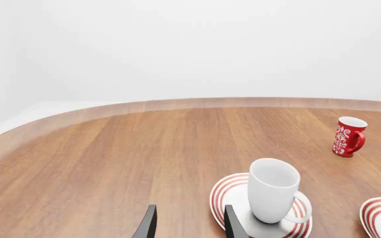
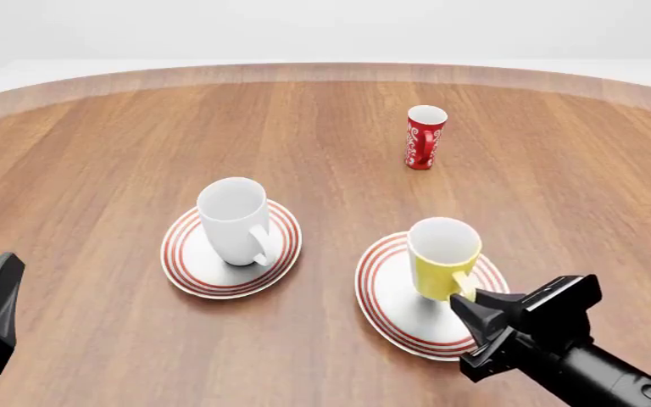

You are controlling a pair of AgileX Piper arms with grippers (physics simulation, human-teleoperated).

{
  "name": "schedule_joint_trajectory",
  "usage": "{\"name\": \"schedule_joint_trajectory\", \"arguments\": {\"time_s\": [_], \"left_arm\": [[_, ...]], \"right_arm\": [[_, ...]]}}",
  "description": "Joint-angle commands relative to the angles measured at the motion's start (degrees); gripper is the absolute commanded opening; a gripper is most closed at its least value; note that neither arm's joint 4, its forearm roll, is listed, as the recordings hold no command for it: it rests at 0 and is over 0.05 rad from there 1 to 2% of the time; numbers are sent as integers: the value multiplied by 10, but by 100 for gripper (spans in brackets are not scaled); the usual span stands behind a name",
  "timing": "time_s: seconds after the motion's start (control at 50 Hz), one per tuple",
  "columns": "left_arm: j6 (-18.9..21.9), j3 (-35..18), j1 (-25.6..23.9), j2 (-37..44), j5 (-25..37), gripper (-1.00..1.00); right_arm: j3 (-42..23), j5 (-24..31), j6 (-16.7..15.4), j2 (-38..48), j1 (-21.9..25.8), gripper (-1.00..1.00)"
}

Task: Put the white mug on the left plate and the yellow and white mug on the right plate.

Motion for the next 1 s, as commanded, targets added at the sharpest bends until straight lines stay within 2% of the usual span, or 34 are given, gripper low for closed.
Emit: {"name": "schedule_joint_trajectory", "arguments": {"time_s": [0.02, 0.4, 0.54, 0.8, 0.82, 1.0], "left_arm": [[0, 0, 0, 0, 0, 100], [0, 0, 0, 0, 0, 100], [0, 0, 0, 0, 0, 100], [0, 0, 0, 0, 0, 100], [0, 0, 0, 0, 0, 100], [0, 0, 0, 0, 0, 100]], "right_arm": [[0, -8, 3, 11, -1, -100], [0, -5, 4, 12, -5, -100], [0, -30, 9, 42, -1, -100], [0, -32, 9, 49, -5, -100], [0, -35, 12, 53, -4, 100], [0, -41, 12, 61, -4, 100]]}}
